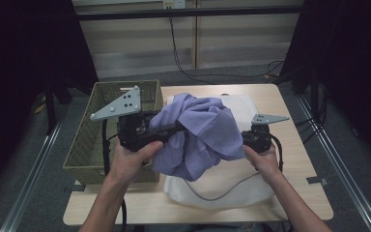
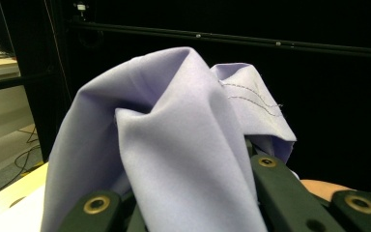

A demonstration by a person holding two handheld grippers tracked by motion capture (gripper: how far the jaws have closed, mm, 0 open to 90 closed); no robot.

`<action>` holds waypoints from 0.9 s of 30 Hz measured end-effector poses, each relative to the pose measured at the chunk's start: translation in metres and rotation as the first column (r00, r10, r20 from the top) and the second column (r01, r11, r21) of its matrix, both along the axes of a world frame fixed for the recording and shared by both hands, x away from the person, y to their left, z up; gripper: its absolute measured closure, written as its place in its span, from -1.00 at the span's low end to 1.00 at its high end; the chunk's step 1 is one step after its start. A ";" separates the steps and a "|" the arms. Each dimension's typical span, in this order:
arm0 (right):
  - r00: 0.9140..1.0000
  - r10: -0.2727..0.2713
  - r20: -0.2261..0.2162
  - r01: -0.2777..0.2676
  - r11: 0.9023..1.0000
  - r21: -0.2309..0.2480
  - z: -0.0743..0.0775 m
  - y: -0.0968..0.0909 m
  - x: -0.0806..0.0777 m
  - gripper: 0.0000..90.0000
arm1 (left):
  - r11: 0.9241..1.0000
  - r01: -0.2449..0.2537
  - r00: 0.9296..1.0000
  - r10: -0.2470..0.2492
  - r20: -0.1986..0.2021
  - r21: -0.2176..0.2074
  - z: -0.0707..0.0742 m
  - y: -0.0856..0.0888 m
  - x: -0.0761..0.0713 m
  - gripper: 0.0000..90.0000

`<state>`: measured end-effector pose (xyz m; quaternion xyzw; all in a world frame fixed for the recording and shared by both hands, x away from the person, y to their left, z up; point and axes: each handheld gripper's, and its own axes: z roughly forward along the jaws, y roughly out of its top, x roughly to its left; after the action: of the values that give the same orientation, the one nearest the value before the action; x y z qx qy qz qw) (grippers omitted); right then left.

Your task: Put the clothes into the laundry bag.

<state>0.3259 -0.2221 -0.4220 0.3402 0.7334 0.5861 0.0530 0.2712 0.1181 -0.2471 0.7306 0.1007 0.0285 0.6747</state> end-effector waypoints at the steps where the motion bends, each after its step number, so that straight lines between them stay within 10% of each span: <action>1: 1.000 0.000 0.002 0.000 1.000 -0.001 0.000 0.000 0.000 1.00 | 1.000 0.007 1.000 -0.007 0.000 0.000 -0.001 -0.001 0.000 0.82; 27: 1.000 0.000 0.000 0.000 1.000 0.005 0.001 -0.001 -0.001 1.00 | 0.991 0.082 0.994 -0.073 -0.083 0.104 -0.045 -0.050 0.010 0.82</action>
<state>0.3247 -0.2235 -0.4207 0.3406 0.7319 0.5879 0.0521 0.2807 0.0685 -0.2918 0.7698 0.0972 -0.0215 0.6305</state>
